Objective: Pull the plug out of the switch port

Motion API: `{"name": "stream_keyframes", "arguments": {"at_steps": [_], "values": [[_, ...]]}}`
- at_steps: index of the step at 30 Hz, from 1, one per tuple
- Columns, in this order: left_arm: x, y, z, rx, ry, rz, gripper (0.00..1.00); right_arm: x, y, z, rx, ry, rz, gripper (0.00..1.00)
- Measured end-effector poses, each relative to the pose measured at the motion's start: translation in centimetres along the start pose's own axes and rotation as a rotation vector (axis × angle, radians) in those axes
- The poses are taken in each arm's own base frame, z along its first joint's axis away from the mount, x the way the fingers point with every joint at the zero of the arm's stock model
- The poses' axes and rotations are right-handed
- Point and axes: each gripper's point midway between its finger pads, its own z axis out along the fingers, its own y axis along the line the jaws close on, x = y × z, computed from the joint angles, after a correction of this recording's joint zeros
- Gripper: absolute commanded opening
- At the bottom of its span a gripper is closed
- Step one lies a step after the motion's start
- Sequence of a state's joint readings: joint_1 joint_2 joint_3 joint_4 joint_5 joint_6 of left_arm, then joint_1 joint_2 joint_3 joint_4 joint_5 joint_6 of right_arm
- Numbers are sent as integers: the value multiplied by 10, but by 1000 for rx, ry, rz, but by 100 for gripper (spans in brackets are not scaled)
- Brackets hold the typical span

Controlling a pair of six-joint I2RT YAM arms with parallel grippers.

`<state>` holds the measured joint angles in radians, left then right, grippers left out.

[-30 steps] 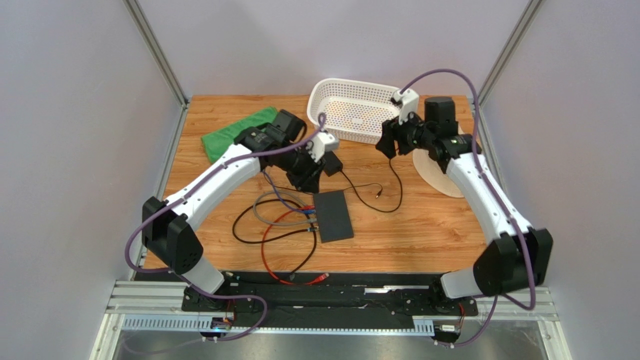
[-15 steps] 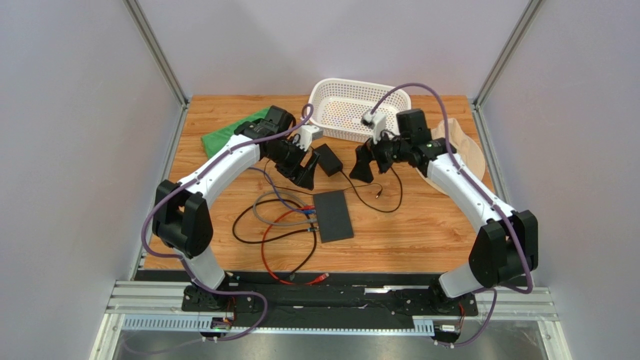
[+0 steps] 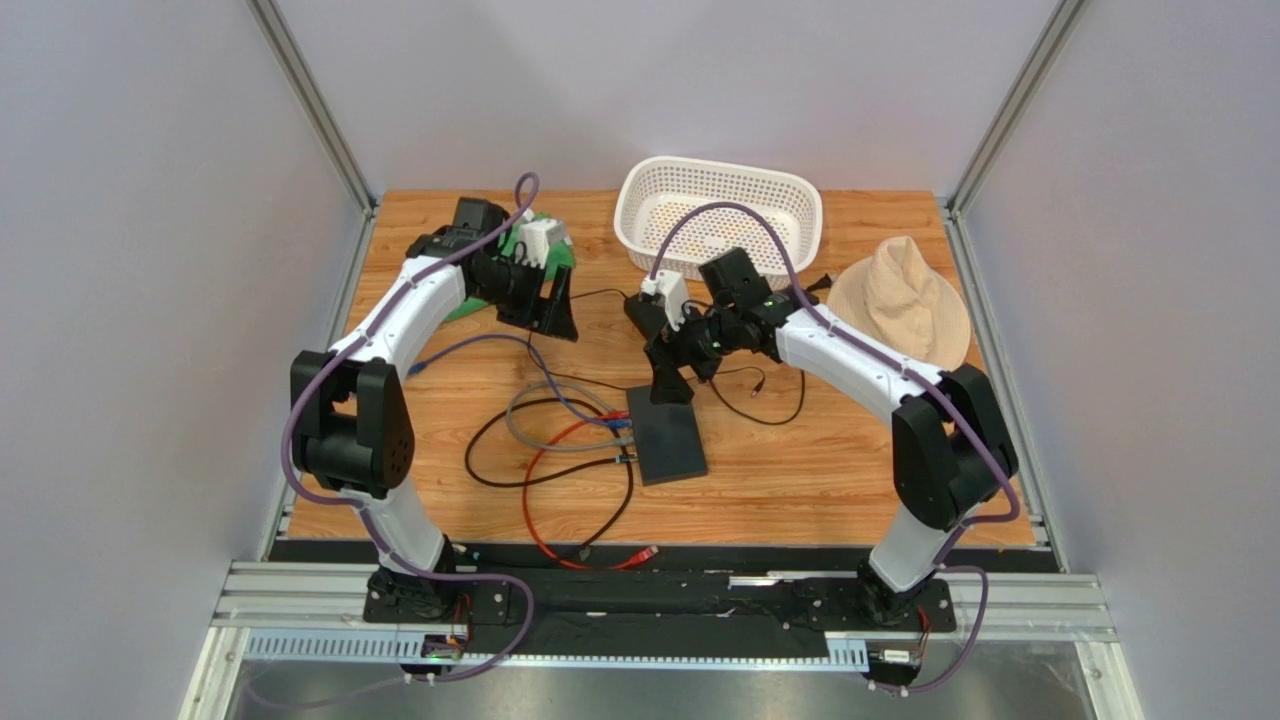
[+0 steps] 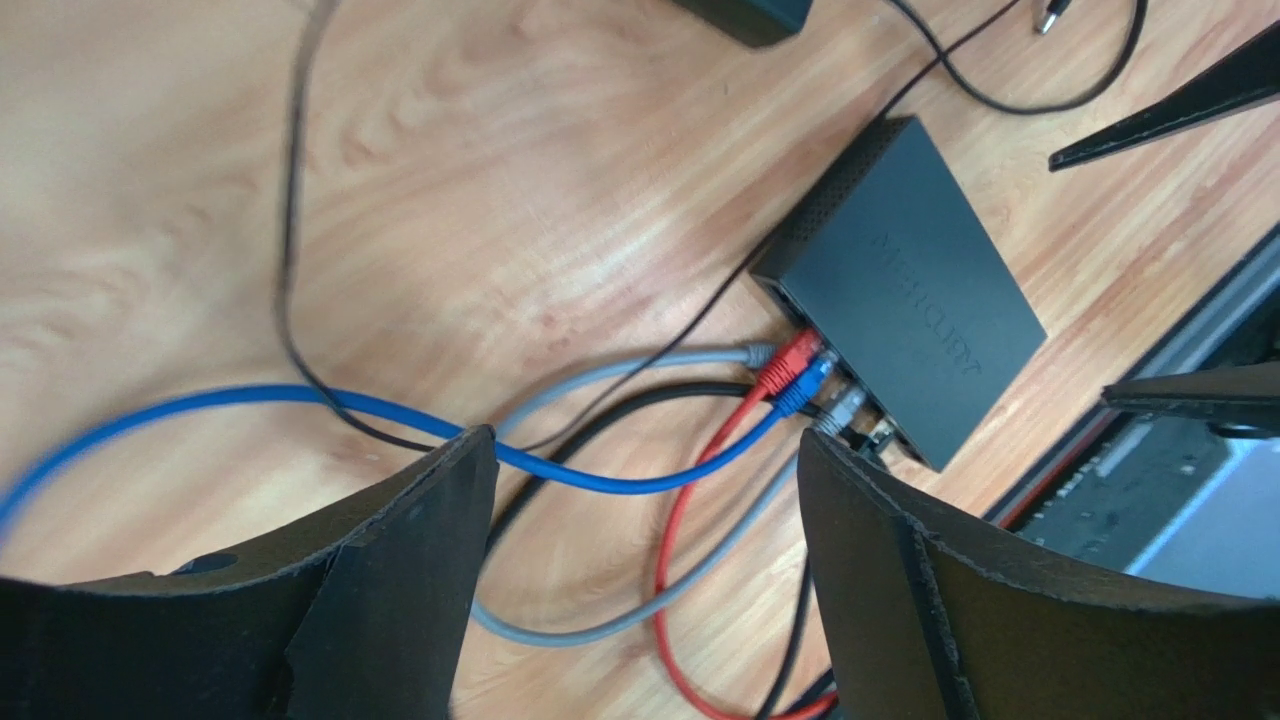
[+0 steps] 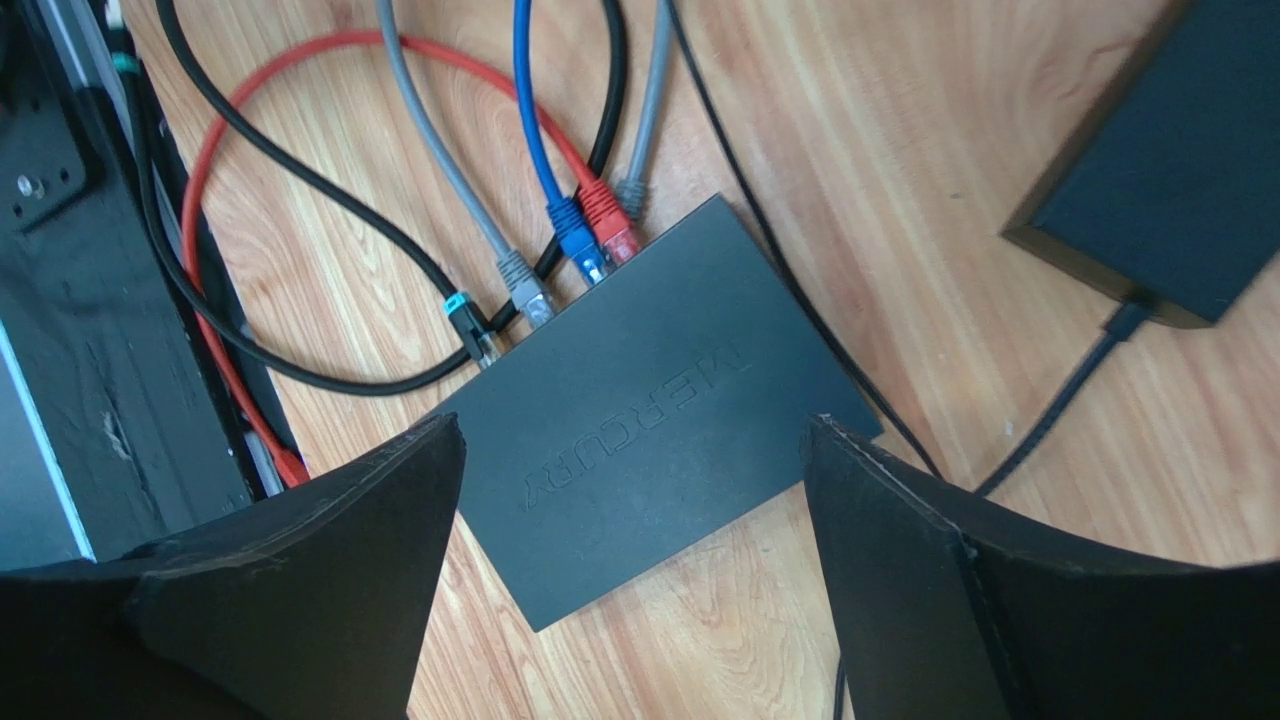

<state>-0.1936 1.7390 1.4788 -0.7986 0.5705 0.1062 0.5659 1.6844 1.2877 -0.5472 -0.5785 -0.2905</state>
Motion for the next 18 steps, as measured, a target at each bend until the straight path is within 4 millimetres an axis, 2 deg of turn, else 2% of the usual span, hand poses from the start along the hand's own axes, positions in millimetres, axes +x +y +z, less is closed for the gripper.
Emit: {"name": "stream_keyframes", "arguments": {"at_steps": [5,7,9,12,15,18], "values": [[22,-9,21,61,19,-98,80,21,0,11,-23,78,11,66],[31,-9,26,66,16,-117,80,26,1,13,-34,95,19,62],[39,-8,27,70,16,-149,83,30,3,17,-51,105,26,60],[45,5,26,47,2,-202,84,34,8,24,-65,112,31,54],[50,13,25,21,-18,-229,82,44,13,35,-76,129,59,40],[52,9,26,30,-30,-224,78,53,12,45,-78,147,93,36]]}}
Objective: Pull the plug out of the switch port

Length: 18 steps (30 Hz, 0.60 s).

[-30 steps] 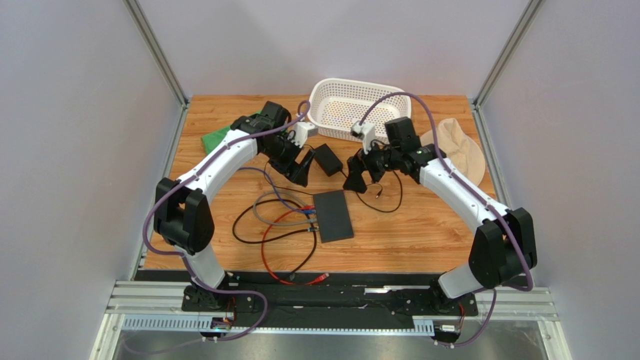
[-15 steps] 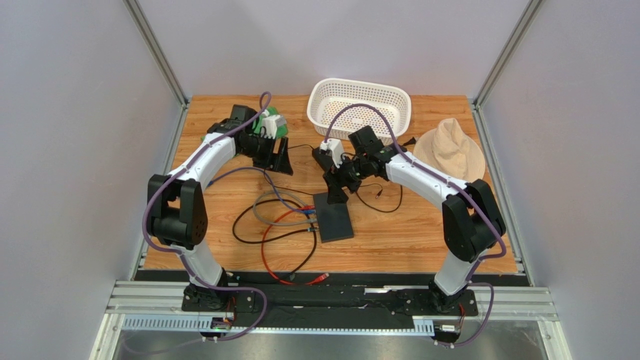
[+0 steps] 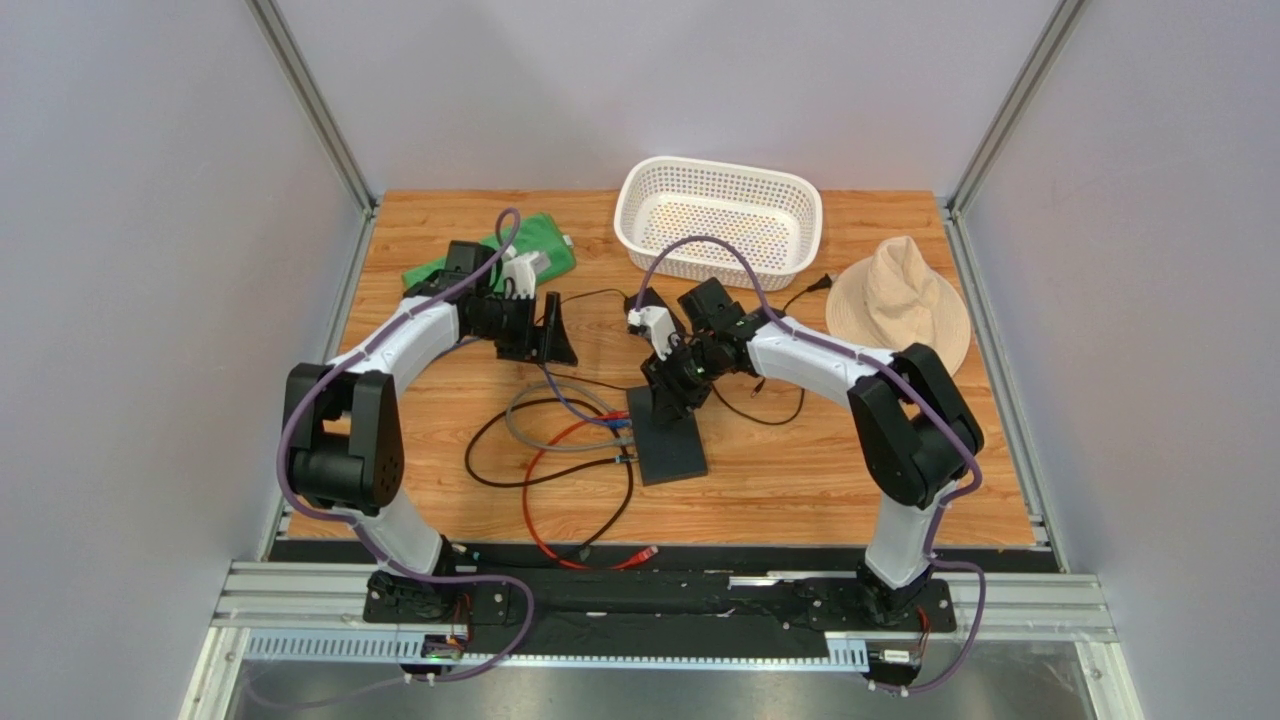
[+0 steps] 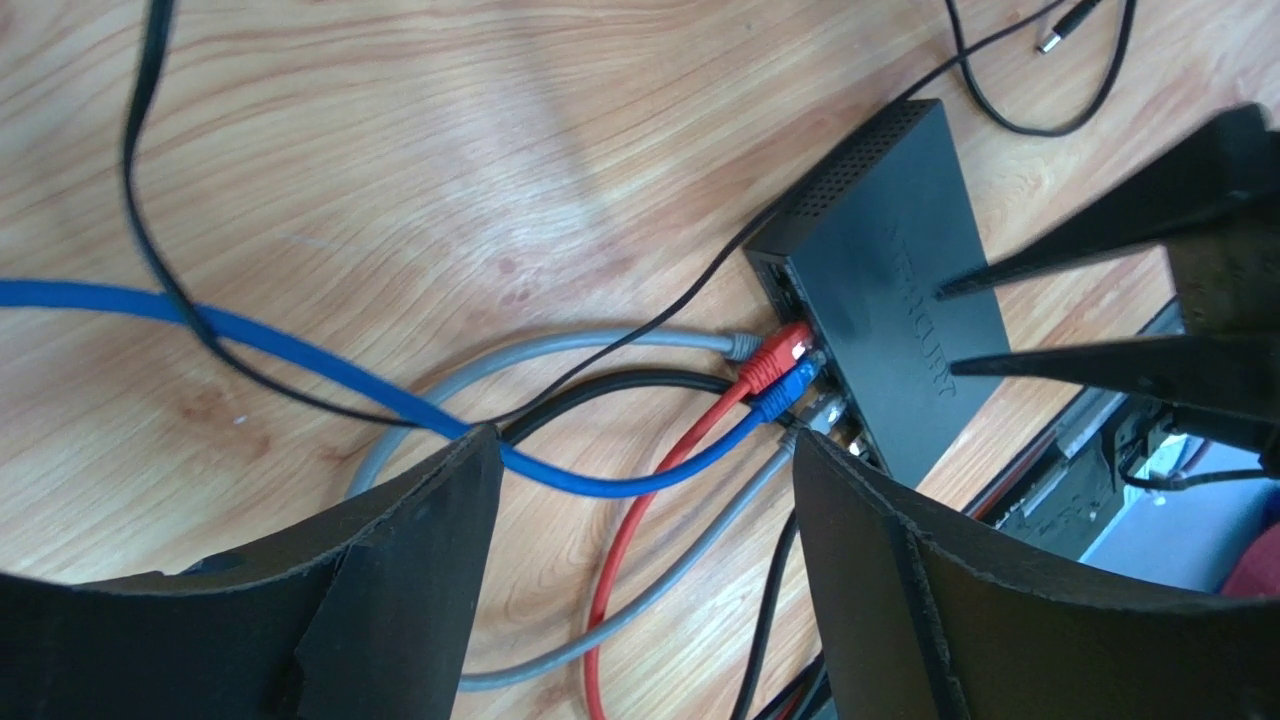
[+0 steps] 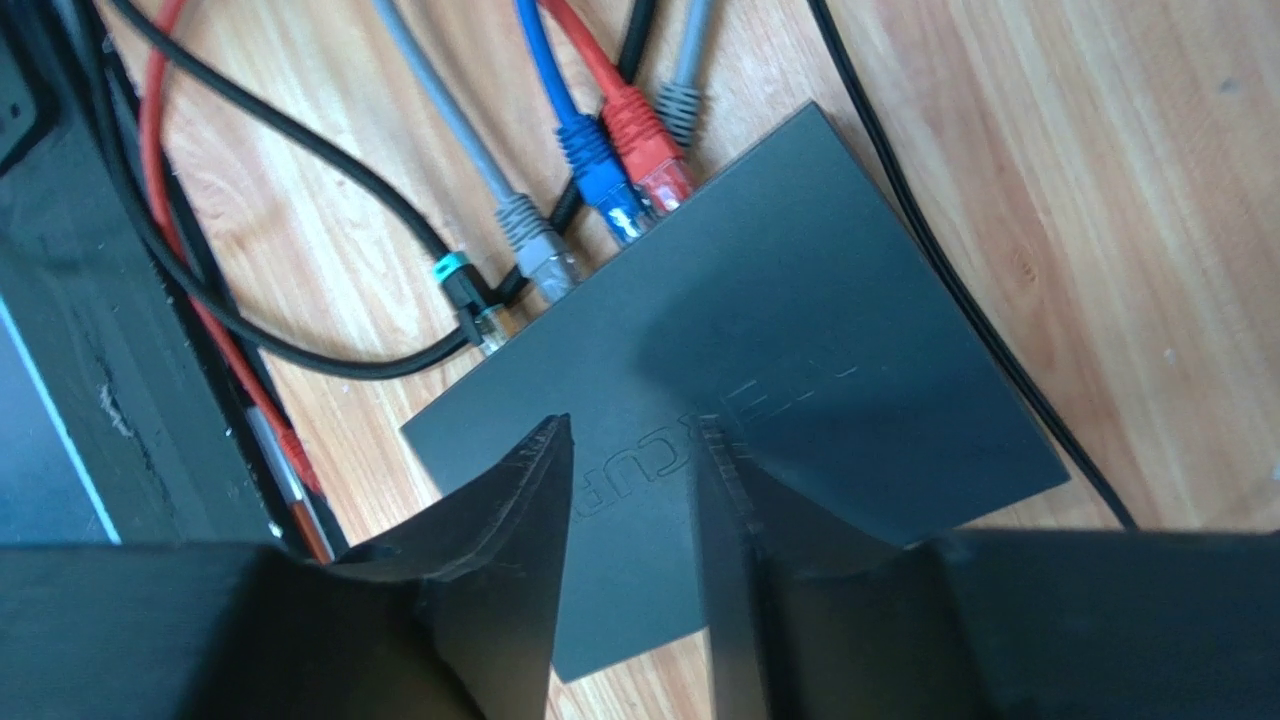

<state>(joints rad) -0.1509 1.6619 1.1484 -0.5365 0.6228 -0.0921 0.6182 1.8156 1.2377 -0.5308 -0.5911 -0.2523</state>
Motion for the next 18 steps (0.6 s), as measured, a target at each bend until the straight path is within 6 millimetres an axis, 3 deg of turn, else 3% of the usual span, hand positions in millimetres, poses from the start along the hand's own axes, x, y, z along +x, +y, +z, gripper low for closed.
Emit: {"name": "stream_keyframes", "arguments": {"at_steps": [9,18], "values": [[3,-23,13,133,13,49,67,13,-11,14,55,1,67,24],[41,-66,57,252,175,199,63,14,-13,15,73,-16,91,23]]}}
